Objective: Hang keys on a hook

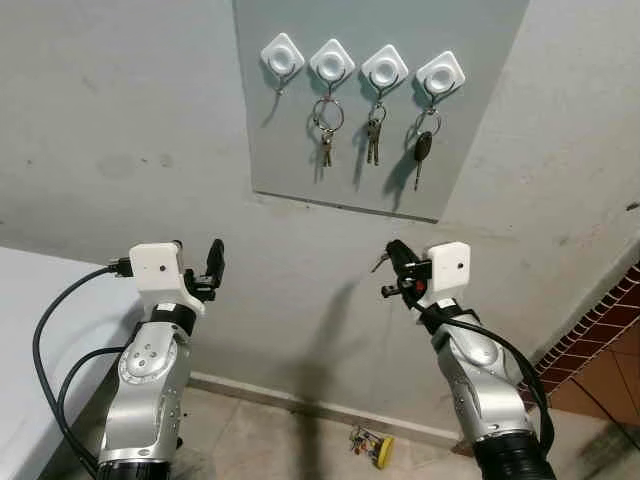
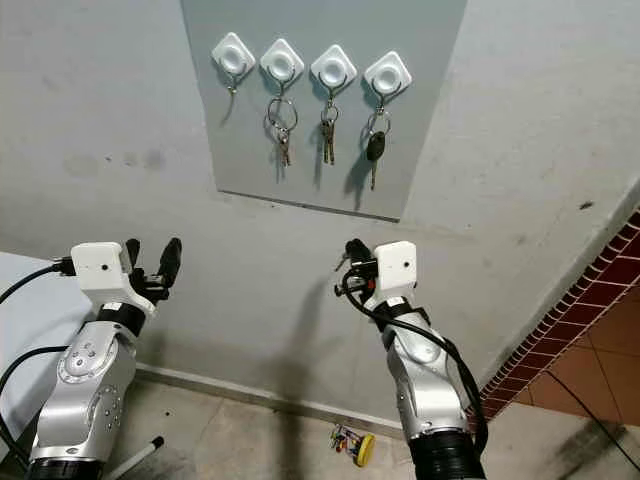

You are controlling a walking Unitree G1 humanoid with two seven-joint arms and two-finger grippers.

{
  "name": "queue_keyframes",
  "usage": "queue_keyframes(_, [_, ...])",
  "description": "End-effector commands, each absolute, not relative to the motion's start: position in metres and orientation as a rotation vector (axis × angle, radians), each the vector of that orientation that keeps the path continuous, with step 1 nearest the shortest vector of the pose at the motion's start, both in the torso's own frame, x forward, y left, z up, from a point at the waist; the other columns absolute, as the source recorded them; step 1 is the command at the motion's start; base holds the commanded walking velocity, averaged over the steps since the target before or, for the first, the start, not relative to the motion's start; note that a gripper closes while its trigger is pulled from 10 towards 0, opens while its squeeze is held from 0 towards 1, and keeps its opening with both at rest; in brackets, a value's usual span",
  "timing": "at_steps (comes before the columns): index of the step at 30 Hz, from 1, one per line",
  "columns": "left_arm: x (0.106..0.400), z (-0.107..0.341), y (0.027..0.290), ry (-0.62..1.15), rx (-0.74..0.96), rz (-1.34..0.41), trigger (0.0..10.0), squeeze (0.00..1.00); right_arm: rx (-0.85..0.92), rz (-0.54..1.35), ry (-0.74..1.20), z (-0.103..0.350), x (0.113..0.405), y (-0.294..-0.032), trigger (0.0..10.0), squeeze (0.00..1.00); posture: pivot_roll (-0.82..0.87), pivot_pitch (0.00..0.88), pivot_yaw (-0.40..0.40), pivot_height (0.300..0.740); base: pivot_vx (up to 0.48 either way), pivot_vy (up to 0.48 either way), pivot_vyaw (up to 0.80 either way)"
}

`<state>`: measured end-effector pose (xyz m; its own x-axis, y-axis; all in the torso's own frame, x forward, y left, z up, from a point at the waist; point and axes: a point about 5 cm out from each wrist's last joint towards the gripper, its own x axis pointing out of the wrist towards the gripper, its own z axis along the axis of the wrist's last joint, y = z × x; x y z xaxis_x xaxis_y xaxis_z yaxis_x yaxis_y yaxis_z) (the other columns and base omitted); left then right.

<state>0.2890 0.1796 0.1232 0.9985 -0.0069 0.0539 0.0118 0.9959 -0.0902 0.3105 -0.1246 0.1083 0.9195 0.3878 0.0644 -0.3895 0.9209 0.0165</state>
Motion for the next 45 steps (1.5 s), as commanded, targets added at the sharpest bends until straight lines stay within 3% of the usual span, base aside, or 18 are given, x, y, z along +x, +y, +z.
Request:
queue_keyframes(1, [0.29,0.131,0.179,-0.076,-0.066,-0.015,10.0,0.0,0.03,0.416,-0.091,0.118,0.312,-0.124,10.0,0.0,-0.07,0.0,-0.011,0.74,0.0,0.0,0.0])
queue_keyframes(7, [0.287,0.149,0.157,-0.141,-0.037,-0.171,10.0,0.0,0.012,0.595,-0.142,0.138,0.318,-0.12,10.0,0.0,-0.07,0.006,-0.016,0.74,0.0,0.0,0.0])
queue_keyframes(16, [0.286,0.166,0.146,-0.19,-0.038,-0.253,10.0,0.0,0.036,0.717,-0.232,0.167,0.331,-0.105,10.0,0.0,-0.07,0.003,-0.014,0.74,0.0,0.0,0.0])
queue_keyframes(29, [0.289,0.186,0.143,-0.242,-0.031,-0.269,10.0,0.0,0.064,0.817,-0.349,0.208,0.353,-0.079,10.0,0.0,-0.05,0.0,-0.026,0.74,0.0,0.0,0.0])
queue_keyframes(45, [0.288,0.195,0.14,-0.272,-0.032,-0.275,10.0,0.0,0.126,0.849,-0.377,0.226,0.368,-0.053,10.0,0.0,-0.02,0.0,-0.045,0.74,0.0,0.0,0.0])
